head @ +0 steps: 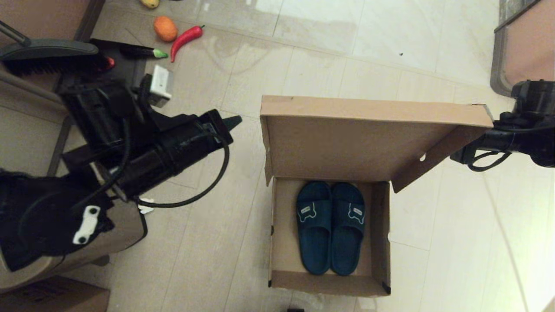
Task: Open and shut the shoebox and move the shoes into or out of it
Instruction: Close the shoe box
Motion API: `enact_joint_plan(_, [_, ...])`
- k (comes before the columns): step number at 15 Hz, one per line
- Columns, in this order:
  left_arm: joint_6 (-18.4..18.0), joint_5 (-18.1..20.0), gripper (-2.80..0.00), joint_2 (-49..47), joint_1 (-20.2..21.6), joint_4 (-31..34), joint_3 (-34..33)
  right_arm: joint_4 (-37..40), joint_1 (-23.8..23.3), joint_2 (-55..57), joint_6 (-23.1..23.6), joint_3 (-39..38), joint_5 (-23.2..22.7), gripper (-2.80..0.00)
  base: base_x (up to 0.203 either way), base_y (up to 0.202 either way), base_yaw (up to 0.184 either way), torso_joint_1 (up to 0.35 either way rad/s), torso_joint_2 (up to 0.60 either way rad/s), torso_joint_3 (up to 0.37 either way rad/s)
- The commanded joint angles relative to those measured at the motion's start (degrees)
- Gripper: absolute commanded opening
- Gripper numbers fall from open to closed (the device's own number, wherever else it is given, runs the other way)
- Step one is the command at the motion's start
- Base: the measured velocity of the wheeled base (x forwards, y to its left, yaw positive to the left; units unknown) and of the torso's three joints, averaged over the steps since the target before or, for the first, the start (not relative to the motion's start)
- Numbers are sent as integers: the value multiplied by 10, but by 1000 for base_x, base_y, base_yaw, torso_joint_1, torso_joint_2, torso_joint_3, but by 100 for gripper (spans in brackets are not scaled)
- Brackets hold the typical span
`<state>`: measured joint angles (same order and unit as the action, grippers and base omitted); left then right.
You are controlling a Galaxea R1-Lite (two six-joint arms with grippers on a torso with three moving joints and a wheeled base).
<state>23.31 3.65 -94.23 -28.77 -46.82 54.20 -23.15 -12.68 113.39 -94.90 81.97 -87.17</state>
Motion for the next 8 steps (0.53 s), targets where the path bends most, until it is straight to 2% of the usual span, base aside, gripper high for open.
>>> enact_joint_plan(1, [6,-8,-280,43,26,0,9,-1,1,-17,-5,-22,-5,-280,0,0,0,0,0,0])
enact_joint_plan(5, [6,12,-280,-80,40,-2,150,-10,4,-94,-5,-132,-5,-280,0,0,0,0,0,0])
enact_joint_plan(8, [5,24,-280,-184,12,1,269,-25,4,-190,-5,-267,-5,-280,0,0,0,0,0,0])
